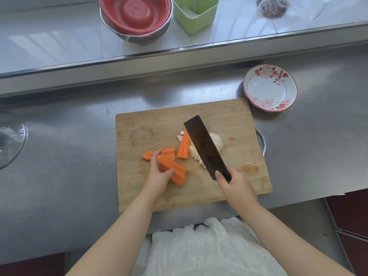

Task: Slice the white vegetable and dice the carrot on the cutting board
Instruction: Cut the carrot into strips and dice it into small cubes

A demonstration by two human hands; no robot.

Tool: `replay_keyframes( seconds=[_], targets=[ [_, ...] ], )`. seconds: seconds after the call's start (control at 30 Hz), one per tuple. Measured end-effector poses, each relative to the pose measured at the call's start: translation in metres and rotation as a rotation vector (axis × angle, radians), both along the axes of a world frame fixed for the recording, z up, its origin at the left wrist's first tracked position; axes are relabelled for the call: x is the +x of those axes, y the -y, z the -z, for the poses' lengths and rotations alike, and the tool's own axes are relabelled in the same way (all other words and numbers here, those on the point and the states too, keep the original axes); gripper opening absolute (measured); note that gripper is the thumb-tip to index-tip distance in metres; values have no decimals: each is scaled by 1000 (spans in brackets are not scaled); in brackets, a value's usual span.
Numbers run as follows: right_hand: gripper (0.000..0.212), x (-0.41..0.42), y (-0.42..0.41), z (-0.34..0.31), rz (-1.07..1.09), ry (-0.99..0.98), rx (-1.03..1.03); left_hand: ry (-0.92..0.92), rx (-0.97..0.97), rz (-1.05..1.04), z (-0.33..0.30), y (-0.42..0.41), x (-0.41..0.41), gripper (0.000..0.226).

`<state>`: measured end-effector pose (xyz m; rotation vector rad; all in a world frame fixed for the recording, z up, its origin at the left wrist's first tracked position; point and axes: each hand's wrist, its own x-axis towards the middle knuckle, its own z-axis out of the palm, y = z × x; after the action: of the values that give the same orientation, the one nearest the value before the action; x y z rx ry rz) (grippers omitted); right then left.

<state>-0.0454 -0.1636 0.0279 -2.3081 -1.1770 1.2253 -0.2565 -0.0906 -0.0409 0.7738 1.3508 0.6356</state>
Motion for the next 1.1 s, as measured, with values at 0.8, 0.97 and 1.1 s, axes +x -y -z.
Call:
replay_keyframes(
  seconds=[0.8,0.97,1.1],
  targets=[
    [15,-14,-5,11,-189,71,-62,-1006,250,376,2,3,-37,50],
    [16,-11,-6,13,-179,72,-49,-1012,688,656,16,18,-45,55],
    [17,-11,-4,16,-173,75,-51,-942,824,847,23,27,-50,48]
  ],
)
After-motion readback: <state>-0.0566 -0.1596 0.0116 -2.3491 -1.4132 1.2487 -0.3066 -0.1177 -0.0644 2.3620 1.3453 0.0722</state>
